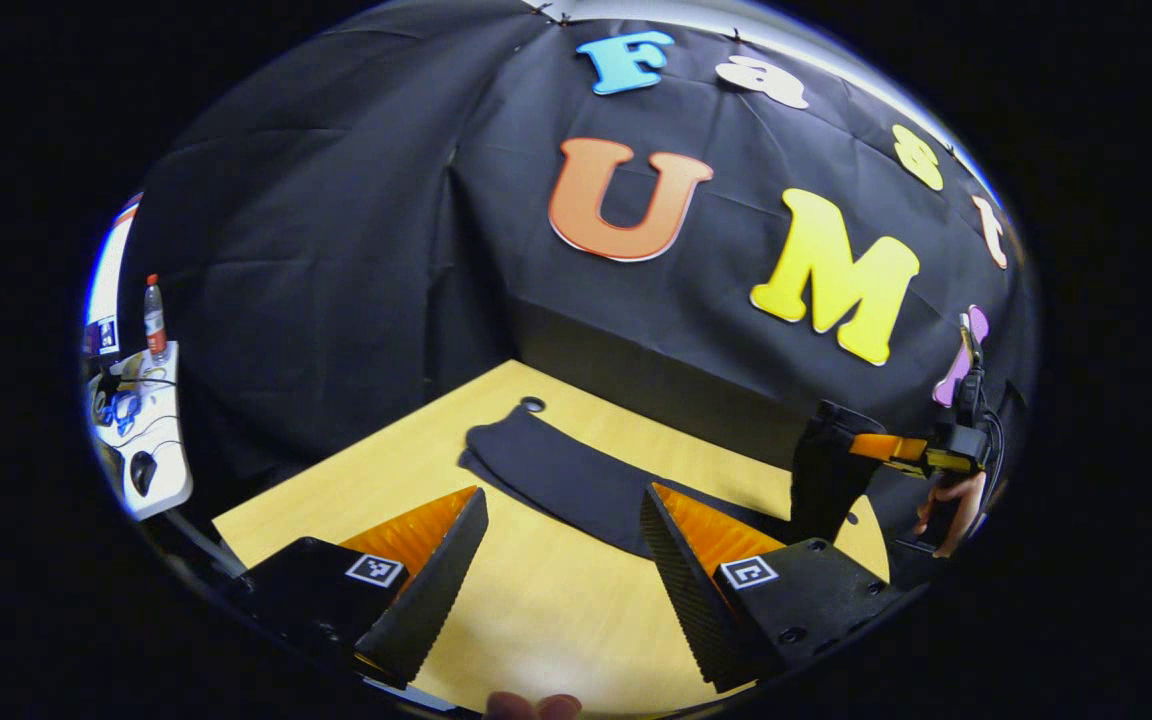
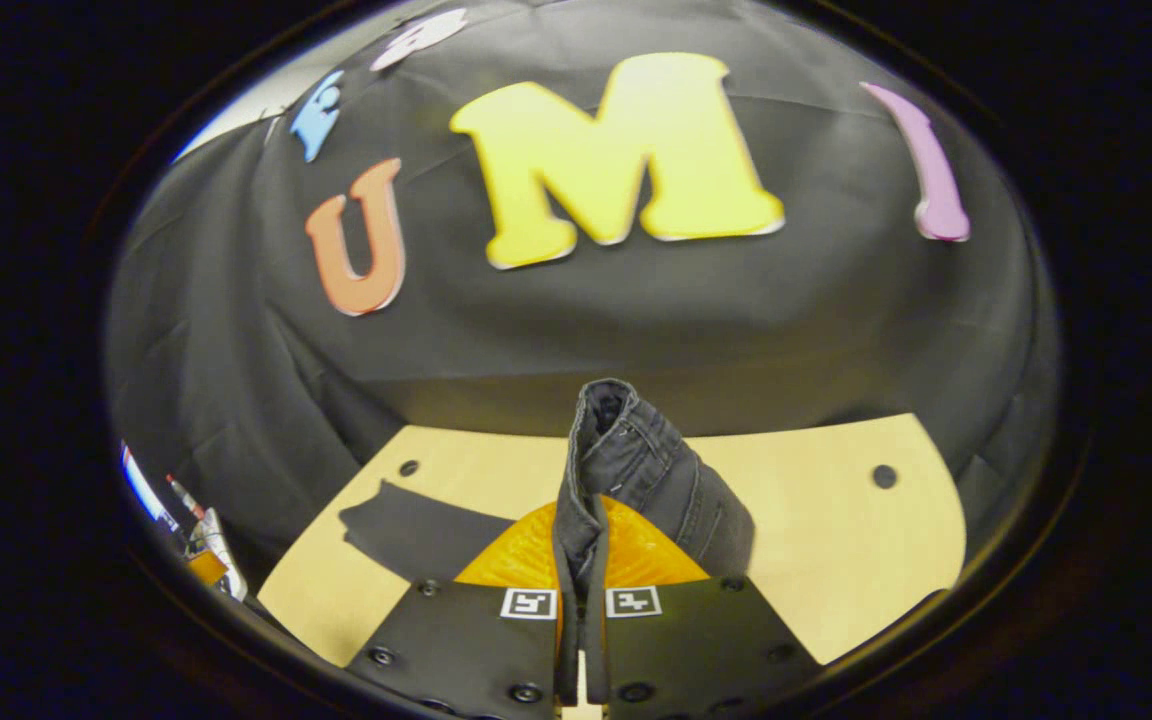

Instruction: Grasp the waist and the cuffs of the jeans and fold them to make the two legs overlap; first hold the waist and fold one-third of the jeans toward the cuffs, then hold the cuffs and fold the remaining one-third in the same direction to finish folding.

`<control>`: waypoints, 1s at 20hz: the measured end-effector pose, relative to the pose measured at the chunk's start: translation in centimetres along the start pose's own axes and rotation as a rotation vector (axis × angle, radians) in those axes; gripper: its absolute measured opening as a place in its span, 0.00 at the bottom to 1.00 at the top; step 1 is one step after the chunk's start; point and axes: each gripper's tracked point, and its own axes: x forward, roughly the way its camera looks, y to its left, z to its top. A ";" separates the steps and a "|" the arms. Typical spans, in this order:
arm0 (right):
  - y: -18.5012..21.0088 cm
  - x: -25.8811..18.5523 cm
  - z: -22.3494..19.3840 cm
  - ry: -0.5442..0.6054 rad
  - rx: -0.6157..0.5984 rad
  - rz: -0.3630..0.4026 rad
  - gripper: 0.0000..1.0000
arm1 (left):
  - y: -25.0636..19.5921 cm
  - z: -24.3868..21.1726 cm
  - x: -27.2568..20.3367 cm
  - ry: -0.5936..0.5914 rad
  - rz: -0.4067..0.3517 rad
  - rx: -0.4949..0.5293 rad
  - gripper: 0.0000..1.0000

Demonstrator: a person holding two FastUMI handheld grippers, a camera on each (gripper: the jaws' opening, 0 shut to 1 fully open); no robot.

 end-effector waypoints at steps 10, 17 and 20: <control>8.4 13.8 -16.7 0.160 -0.176 -0.140 0.04 | 9.4 -0.3 -2.9 0.003 0.176 -0.076 0.99; 12.3 12.7 -17.5 0.187 -0.199 0.018 0.76 | 9.3 -0.1 -2.4 0.006 0.149 -0.078 1.00; 13.3 9.3 -16.0 0.150 -0.215 0.055 0.99 | 9.6 0.0 -1.7 0.009 0.136 -0.080 0.99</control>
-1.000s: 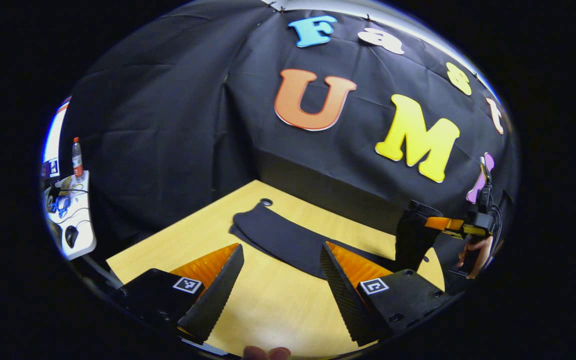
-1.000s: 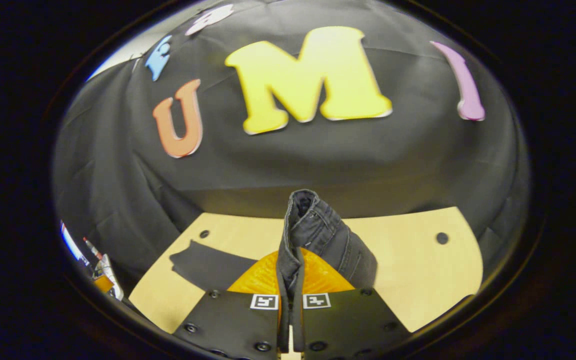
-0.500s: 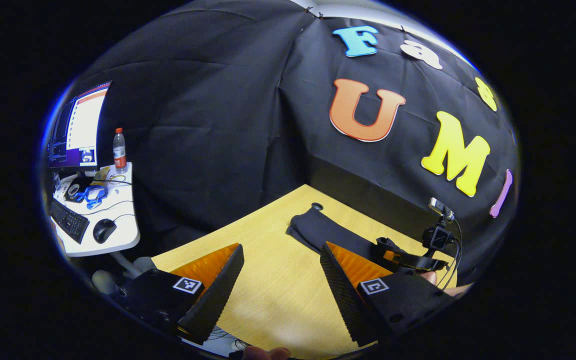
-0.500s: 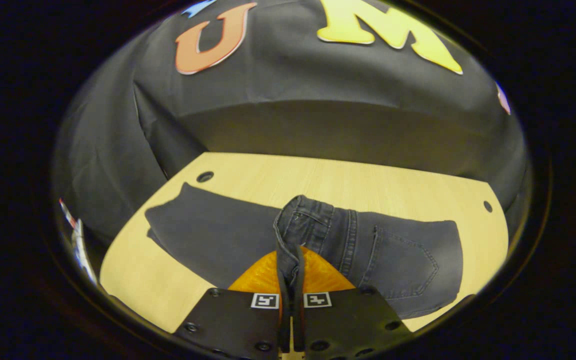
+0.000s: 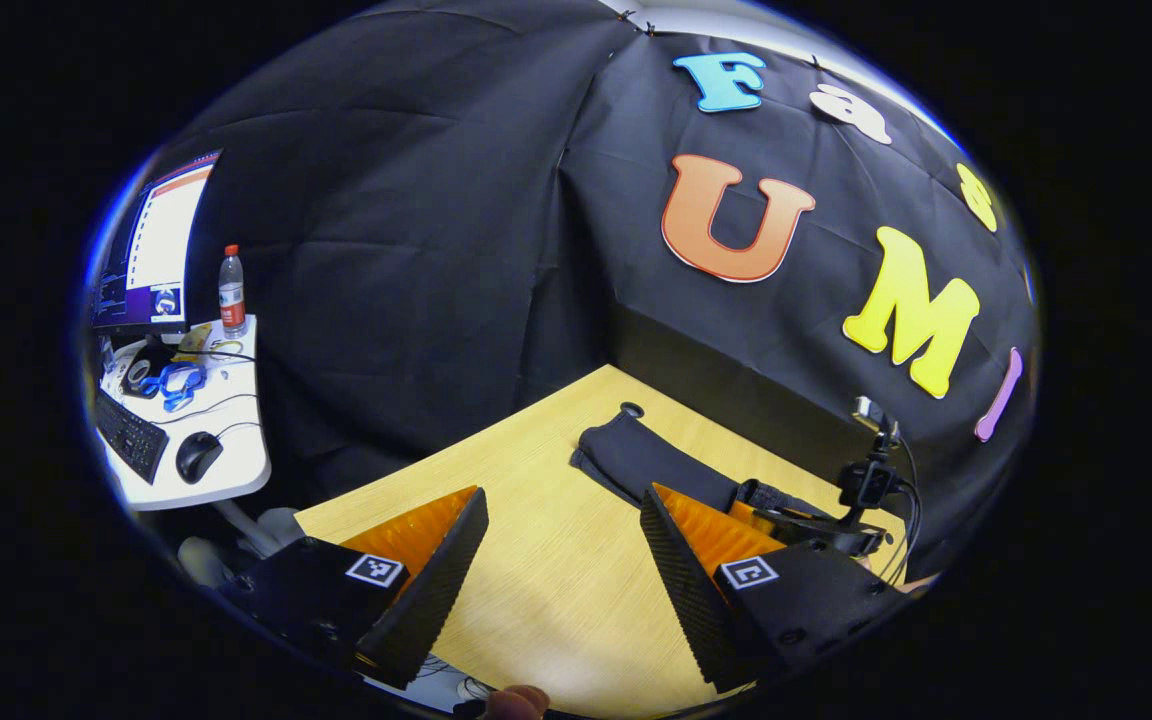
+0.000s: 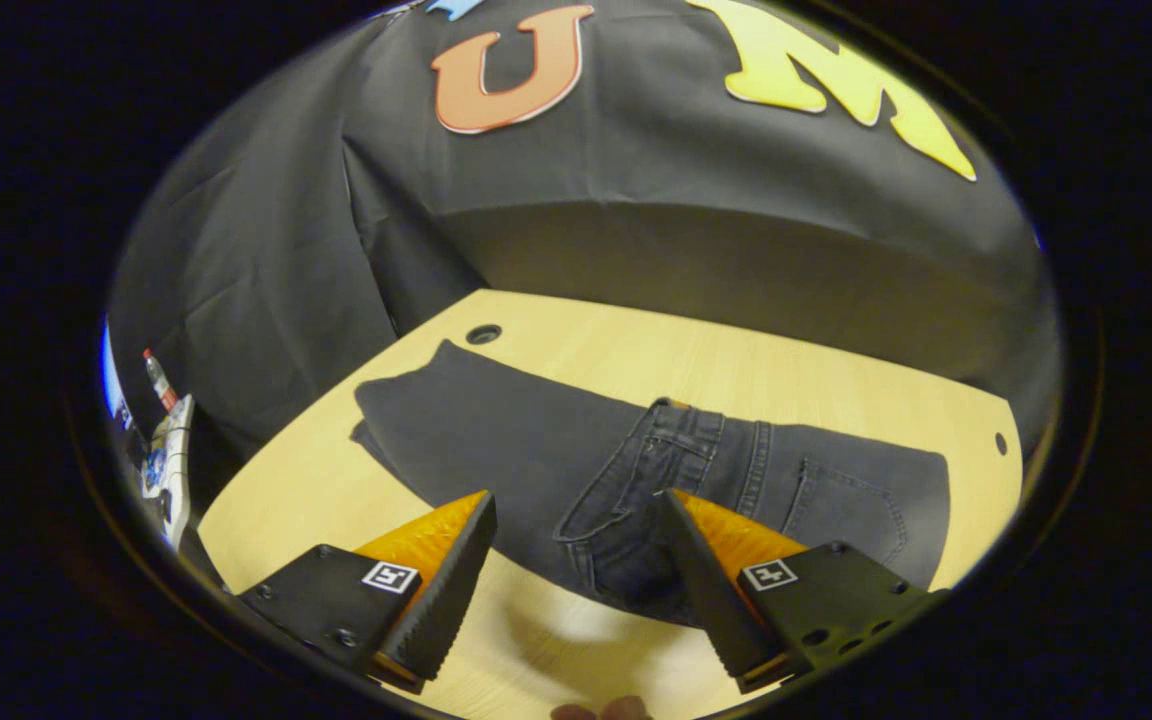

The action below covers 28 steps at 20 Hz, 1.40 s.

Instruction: Grasp the waist and the cuffs of the jeans and fold them to make the two legs overlap; first hold the waist and fold one-third of the jeans toward the cuffs, then hold the cuffs and fold the remaining one-third in the same direction to finish folding.

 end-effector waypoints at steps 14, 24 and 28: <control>-9.3 -25.9 7.0 -0.211 0.024 -0.017 1.00 | -4.3 -0.8 18.2 0.281 -0.123 -0.420 0.99; -18.7 -27.9 2.4 -0.129 0.173 -0.151 1.00 | -5.1 -7.6 29.6 0.575 0.047 -0.524 0.99; -21.7 -27.0 2.1 -0.115 0.283 -0.192 0.99 | -5.0 -7.9 31.4 0.607 0.077 -0.567 0.99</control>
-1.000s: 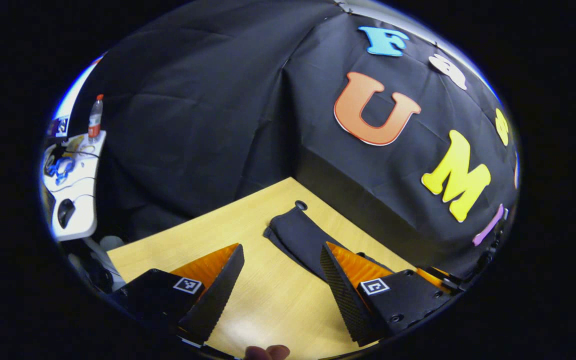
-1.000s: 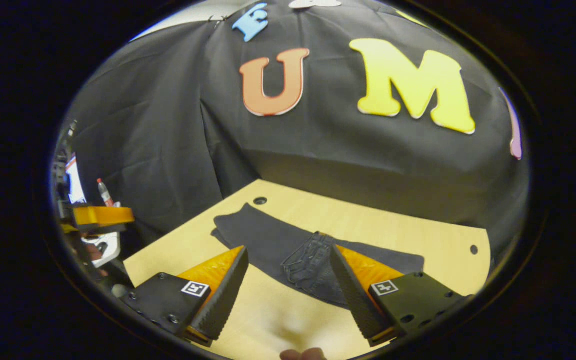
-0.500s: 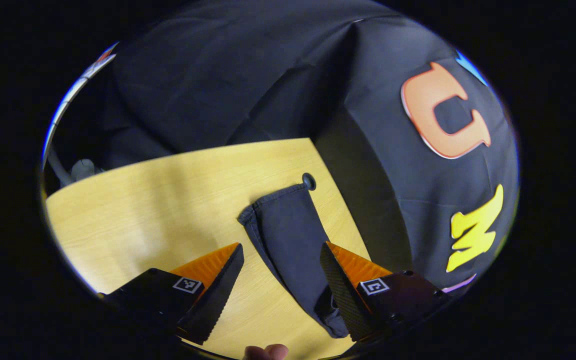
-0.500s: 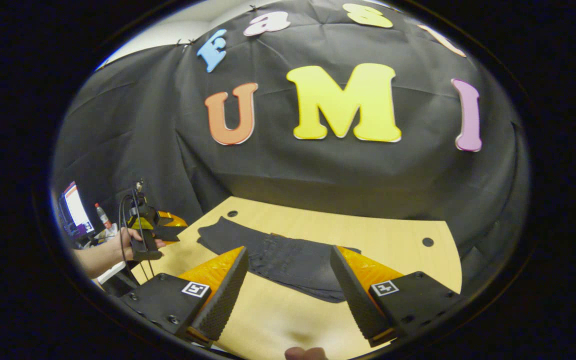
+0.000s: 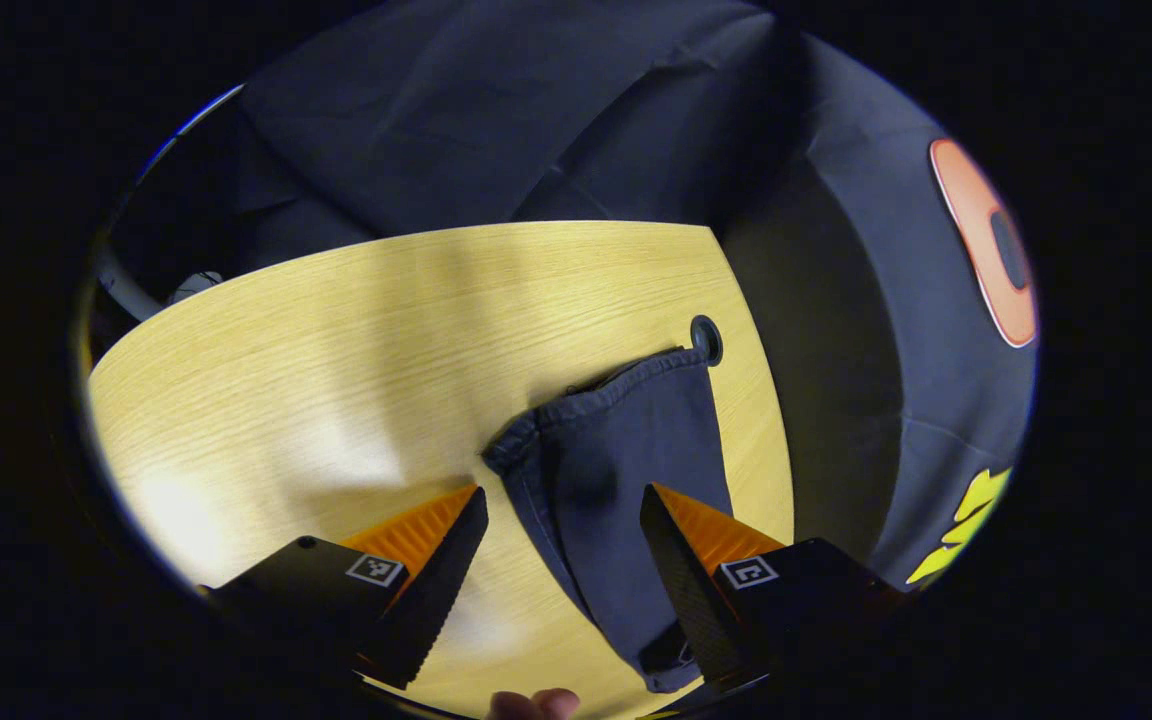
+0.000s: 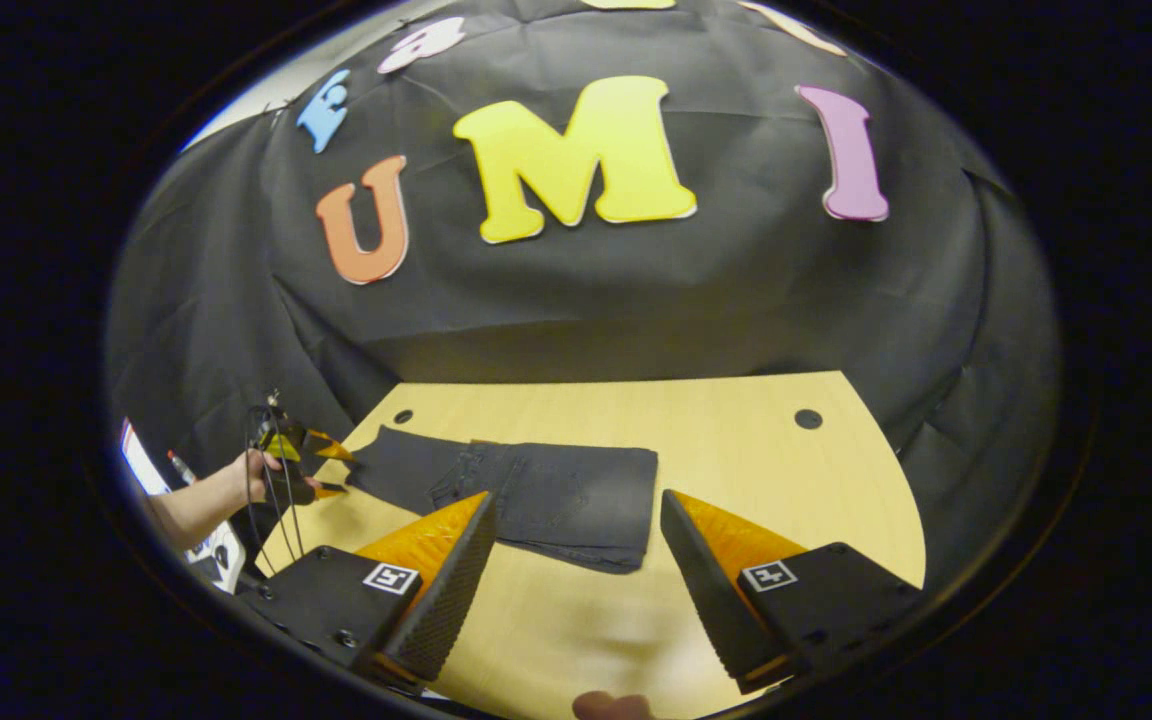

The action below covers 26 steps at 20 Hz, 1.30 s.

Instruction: Grasp the waist and the cuffs of the jeans and fold them to make the two legs overlap; first hold the waist and fold one-third of the jeans toward the cuffs, then hold the cuffs and fold the remaining one-third in the same direction to finish folding.

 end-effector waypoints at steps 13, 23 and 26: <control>-2.8 1.9 -1.9 0.039 0.132 -0.042 0.99 | 0.8 0.4 1.9 0.015 0.210 0.017 0.77; -6.0 -0.3 -4.9 0.045 0.221 -0.130 0.98 | -0.4 0.3 2.1 -0.041 0.137 0.108 0.11; -5.4 -1.7 -4.2 0.008 0.156 -0.155 0.98 | -3.4 0.3 -1.4 -0.087 0.059 0.207 0.07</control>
